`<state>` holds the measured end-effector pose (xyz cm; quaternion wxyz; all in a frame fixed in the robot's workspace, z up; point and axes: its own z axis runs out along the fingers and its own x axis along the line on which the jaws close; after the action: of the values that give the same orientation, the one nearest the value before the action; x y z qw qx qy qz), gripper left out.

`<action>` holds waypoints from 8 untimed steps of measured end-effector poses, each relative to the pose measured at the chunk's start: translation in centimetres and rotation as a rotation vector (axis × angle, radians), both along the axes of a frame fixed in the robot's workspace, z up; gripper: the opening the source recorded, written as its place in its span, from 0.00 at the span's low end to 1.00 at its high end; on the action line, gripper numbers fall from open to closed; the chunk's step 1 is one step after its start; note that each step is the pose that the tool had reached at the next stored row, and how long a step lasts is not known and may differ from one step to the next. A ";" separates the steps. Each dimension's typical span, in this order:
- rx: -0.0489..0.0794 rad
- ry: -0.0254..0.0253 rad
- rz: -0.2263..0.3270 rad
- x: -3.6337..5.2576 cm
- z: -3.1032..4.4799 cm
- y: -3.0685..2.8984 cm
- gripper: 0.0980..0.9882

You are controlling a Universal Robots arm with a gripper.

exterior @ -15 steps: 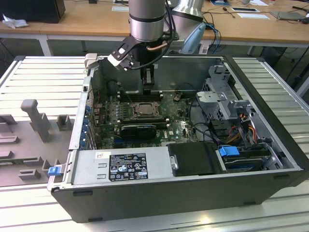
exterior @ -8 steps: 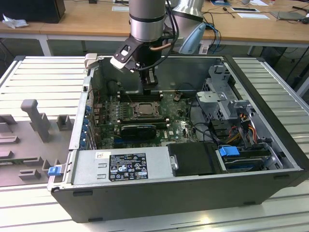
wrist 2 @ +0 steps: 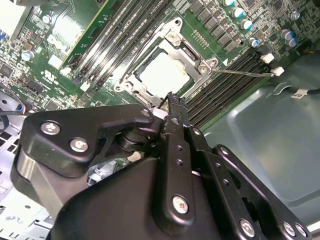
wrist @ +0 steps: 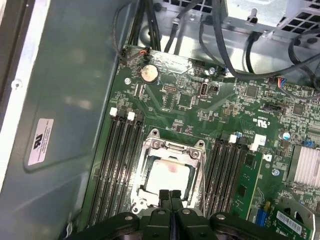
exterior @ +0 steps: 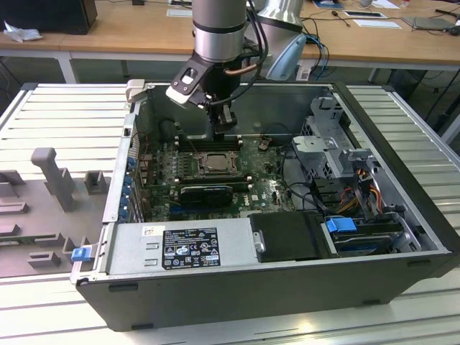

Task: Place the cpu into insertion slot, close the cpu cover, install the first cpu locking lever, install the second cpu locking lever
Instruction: 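Install the first cpu locking lever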

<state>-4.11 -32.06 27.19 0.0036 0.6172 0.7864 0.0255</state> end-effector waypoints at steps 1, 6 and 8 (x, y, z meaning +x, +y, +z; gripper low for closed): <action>0.000 -0.0001 0.007 0.00 0.00 0.00 0.01; 0.000 -0.0001 0.049 0.00 0.00 0.00 0.01; 0.000 0.0000 0.063 0.00 0.00 0.00 0.01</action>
<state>-4.11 -32.06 27.19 0.0028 0.5922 0.8054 0.0256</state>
